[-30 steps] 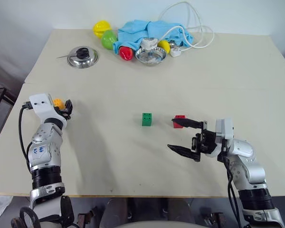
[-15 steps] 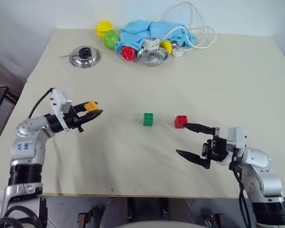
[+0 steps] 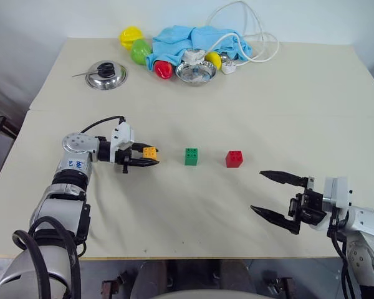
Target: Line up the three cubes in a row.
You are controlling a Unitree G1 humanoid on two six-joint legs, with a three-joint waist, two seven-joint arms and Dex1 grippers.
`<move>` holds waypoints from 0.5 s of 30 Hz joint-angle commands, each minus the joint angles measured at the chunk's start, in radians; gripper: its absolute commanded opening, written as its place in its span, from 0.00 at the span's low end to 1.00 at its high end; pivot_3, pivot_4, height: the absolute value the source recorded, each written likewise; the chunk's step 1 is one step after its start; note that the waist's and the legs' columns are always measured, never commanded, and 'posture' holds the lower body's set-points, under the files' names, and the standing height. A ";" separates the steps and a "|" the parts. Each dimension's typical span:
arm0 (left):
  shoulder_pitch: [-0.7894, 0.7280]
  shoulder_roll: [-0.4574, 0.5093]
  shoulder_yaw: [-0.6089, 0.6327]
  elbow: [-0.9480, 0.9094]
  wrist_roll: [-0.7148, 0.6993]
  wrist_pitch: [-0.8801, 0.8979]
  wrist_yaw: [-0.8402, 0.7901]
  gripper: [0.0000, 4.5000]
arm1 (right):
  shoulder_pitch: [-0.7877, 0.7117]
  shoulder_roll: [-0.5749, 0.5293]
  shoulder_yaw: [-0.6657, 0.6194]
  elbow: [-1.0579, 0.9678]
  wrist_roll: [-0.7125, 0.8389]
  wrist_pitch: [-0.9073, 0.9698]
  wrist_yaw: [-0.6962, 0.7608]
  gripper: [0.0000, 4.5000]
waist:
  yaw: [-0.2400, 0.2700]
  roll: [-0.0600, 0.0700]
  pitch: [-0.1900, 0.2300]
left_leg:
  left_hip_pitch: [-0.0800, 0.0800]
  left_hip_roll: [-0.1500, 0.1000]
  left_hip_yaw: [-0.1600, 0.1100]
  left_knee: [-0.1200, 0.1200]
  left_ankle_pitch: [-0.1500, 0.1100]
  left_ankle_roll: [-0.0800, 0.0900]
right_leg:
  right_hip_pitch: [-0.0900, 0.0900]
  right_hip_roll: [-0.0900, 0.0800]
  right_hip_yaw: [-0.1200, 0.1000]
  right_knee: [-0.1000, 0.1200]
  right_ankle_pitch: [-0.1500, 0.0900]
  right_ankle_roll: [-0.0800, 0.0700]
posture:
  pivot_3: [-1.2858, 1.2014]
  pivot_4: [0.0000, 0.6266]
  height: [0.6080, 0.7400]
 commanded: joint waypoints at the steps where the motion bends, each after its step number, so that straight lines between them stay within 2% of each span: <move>1: -0.020 0.003 0.008 0.033 0.030 -0.008 0.005 0.34 | 0.013 0.000 -0.024 -0.041 0.017 -0.013 -0.012 1.00 | 0.000 0.000 0.000 | 0.000 0.000 -0.001 0.000 0.000 0.000 | 0.000 0.000 0.000 0.000 0.000 0.000 | 0.52 0.24 1.00; 3: -0.036 0.002 0.024 0.049 0.023 0.036 0.010 0.50 | 0.011 0.002 -0.020 -0.040 0.015 -0.014 -0.017 1.00 | 0.000 0.000 0.000 | 0.000 0.000 -0.004 0.000 0.000 0.000 | 0.000 0.000 0.000 0.000 0.000 0.000 | 0.52 0.24 1.00; 7: -0.035 0.005 0.036 0.042 0.030 -0.005 0.012 0.74 | 0.006 0.003 -0.012 -0.038 0.015 -0.014 -0.019 1.00 | 0.000 0.000 0.000 | 0.000 0.000 -0.005 0.000 0.000 0.000 | 0.000 0.000 0.000 0.000 0.000 0.000 | 0.52 0.24 1.00; 10: -0.017 0.034 0.065 0.011 0.000 -0.007 -0.052 0.93 | -0.005 -0.003 -0.010 -0.031 0.019 -0.013 -0.012 1.00 | 0.000 0.000 0.000 | 0.000 0.000 -0.006 0.000 0.000 0.000 | 0.000 0.000 0.000 0.000 0.000 0.000 | 0.52 0.24 1.00; 13: 0.030 0.078 0.097 -0.047 -0.033 -0.006 -0.121 0.93 | -0.016 -0.010 -0.012 -0.024 0.024 -0.009 0.001 1.00 | -0.005 0.000 0.000 | 0.000 0.000 -0.006 0.000 0.000 0.000 | 0.000 0.000 0.000 0.000 0.000 0.000 | 0.52 0.24 1.00; 15: 0.128 0.131 0.139 -0.161 -0.086 -0.002 -0.137 0.93 | -0.023 -0.019 -0.019 -0.015 0.031 -0.011 0.021 1.00 | -0.016 0.000 0.000 | 0.000 0.001 -0.006 0.000 0.000 0.000 | 0.000 0.000 0.000 0.000 0.000 0.000 | 0.52 0.24 1.00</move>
